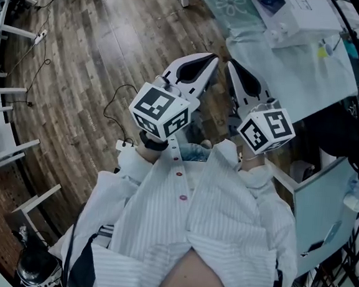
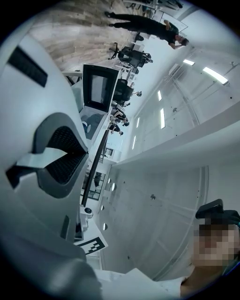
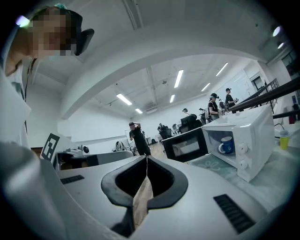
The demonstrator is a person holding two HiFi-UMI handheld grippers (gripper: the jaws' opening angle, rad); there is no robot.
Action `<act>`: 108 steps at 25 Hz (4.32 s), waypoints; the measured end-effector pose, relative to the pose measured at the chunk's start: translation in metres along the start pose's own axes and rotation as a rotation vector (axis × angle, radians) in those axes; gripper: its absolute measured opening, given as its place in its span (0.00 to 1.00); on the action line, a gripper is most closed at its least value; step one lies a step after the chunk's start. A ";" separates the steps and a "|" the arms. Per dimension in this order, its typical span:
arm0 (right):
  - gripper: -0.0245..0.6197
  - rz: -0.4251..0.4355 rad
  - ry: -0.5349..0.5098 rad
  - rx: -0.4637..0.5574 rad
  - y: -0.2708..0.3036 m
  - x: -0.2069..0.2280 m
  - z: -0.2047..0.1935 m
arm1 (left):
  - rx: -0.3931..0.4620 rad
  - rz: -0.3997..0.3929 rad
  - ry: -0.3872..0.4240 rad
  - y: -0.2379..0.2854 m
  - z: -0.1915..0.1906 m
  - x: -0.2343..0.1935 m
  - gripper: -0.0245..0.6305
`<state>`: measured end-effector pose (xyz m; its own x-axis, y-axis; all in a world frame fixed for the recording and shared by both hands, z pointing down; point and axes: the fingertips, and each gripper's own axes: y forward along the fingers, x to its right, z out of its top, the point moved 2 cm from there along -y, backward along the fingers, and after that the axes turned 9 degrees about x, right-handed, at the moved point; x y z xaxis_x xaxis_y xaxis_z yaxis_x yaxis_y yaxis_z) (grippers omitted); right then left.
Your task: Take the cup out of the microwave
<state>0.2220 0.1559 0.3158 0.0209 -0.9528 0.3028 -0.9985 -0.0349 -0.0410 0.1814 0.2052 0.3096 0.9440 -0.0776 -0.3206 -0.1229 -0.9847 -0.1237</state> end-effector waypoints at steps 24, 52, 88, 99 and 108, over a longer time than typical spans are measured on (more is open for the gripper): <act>0.09 -0.130 0.031 -0.004 0.123 0.024 -0.016 | -0.032 -0.054 -0.051 0.028 0.024 -0.140 0.05; 0.09 -0.240 0.041 0.051 0.250 0.210 0.052 | -0.060 -0.177 -0.039 0.251 0.048 -0.233 0.05; 0.09 -0.738 -0.010 0.236 0.217 0.285 0.096 | -0.229 -0.707 -0.093 0.374 0.032 -0.193 0.05; 0.09 -0.825 -0.003 0.259 0.207 0.289 0.085 | -0.273 -0.774 -0.102 0.375 0.019 -0.194 0.05; 0.09 -0.868 0.031 0.247 0.202 0.303 0.061 | -0.333 -0.788 -0.106 0.375 -0.008 -0.200 0.05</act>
<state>0.0299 -0.1580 0.3409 0.7575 -0.5527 0.3474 -0.5929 -0.8052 0.0118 -0.0512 -0.1497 0.3346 0.6810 0.6459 -0.3450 0.6676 -0.7412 -0.0699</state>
